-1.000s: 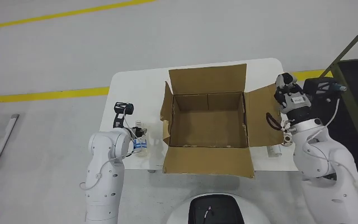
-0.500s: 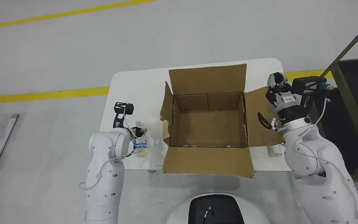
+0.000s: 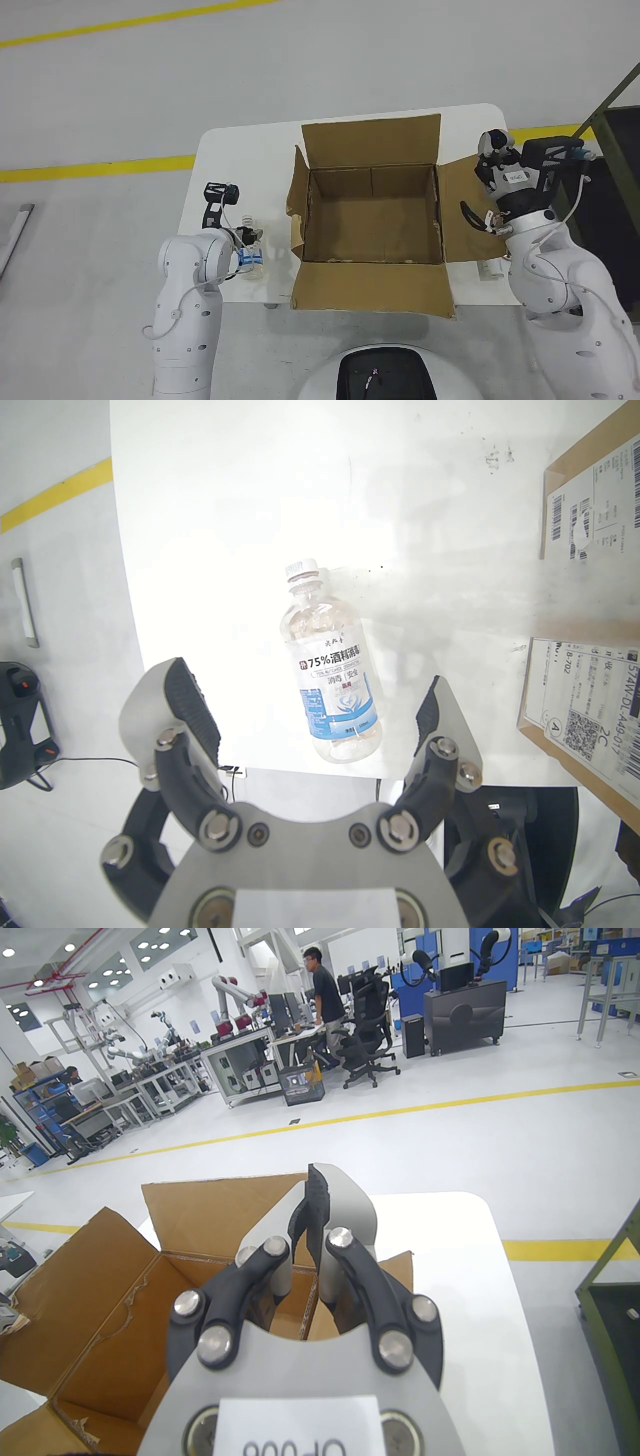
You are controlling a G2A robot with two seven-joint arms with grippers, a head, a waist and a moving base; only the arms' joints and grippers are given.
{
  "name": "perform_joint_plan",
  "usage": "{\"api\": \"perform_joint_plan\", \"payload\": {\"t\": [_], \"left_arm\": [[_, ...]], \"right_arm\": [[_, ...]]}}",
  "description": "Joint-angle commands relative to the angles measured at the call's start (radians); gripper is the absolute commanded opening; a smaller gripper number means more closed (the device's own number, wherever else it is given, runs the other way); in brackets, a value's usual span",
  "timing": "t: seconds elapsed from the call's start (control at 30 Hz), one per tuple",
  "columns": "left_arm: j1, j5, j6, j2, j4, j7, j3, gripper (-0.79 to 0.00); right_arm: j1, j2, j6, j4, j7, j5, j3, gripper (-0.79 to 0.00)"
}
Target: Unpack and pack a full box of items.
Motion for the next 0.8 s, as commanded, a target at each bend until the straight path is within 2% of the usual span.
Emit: {"api": "perform_joint_plan", "payload": {"t": [0.0,0.23,0.3,0.47,0.77], "left_arm": [[0.0,0.0,0.0,0.0,0.0,0.0,0.0,0.0],[0.003,0.001,0.001,0.0,0.001,0.006,-0.001,0.0],[0.017,-0.004,0.022,0.0,-0.008,0.028,-0.006,0.0],[0.039,0.0,0.078,-0.002,-0.033,0.005,0.007,0.0],[0.046,0.078,0.125,-0.001,0.049,0.03,0.033,0.0]], "right_arm": [[0.0,0.0,0.0,0.0,0.0,0.0,0.0,-0.785],[0.0,0.0,0.0,0.0,0.0,0.0,0.0,-0.785],[0.0,0.0,0.0,0.0,0.0,0.0,0.0,-0.785],[0.0,0.0,0.0,0.0,0.0,0.0,0.0,-0.785],[0.0,0.0,0.0,0.0,0.0,0.0,0.0,-0.785]]}}
